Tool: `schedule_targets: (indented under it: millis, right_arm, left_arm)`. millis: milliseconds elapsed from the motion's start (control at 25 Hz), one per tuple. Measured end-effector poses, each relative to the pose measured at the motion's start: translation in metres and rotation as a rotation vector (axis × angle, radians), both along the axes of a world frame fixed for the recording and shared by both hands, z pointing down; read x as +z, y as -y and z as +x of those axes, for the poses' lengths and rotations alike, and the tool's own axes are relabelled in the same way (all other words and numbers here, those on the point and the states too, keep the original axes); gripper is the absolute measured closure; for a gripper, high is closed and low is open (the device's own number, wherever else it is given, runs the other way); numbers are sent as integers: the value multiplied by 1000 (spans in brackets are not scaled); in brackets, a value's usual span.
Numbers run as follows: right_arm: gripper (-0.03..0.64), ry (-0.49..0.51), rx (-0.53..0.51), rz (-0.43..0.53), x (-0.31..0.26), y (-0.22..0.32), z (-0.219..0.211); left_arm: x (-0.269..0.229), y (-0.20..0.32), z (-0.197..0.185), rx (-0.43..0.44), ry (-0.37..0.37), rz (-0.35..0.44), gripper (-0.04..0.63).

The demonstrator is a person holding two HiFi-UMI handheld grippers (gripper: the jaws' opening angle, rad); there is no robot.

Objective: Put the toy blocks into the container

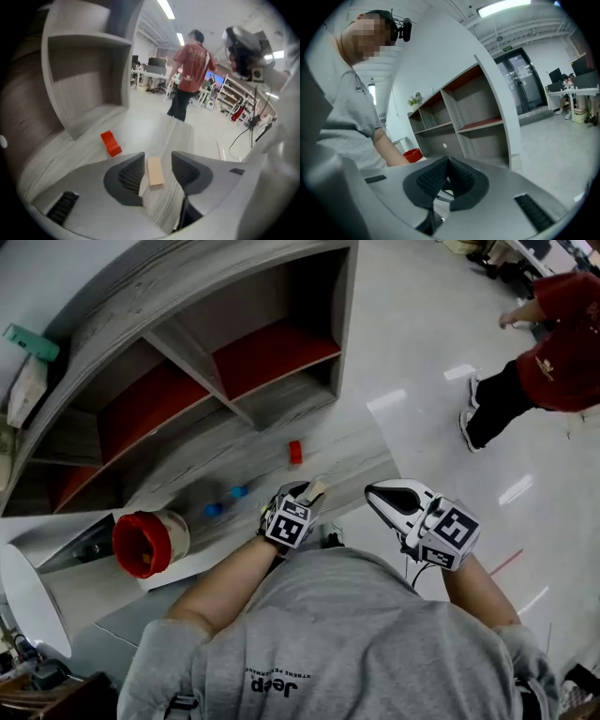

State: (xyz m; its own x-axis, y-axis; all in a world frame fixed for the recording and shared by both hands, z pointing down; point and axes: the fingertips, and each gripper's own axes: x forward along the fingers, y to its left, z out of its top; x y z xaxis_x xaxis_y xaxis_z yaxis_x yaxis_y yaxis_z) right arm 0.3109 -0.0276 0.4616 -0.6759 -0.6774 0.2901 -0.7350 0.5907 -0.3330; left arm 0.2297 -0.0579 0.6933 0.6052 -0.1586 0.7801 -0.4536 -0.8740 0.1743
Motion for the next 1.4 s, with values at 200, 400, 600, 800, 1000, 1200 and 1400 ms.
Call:
schedule_targets:
  millis: [200,400,600,800,1000,1200,1400]
  right_arm:
    - [598,-7,52,-60,23,-19,25]
    - [598,0,79,-83,33,-24,39]
    - [598,12,84,-95,34,-16,38]
    - [598,8,21,-82,23,2,5]
    - [598,7,-120,-24,3,31,-72]
    - [598,18,-334,82,-30,67,-199]
    - [598,25,-473,131,-56,69,-346]
  left_arm:
    - [62,-8,3,49,213,-13,337]
    - [76,-9,6,48,276,-13,330]
    - [74,-17,6,73,281,-24,428]
    - [26,-10,1,18,163,-49,432]
    - [-85,22,-49,-89,-19,31,433]
    - [-175,54,-192,-289,-76,167,434]
    - [-219,44,-363,-437,-59,227,434]
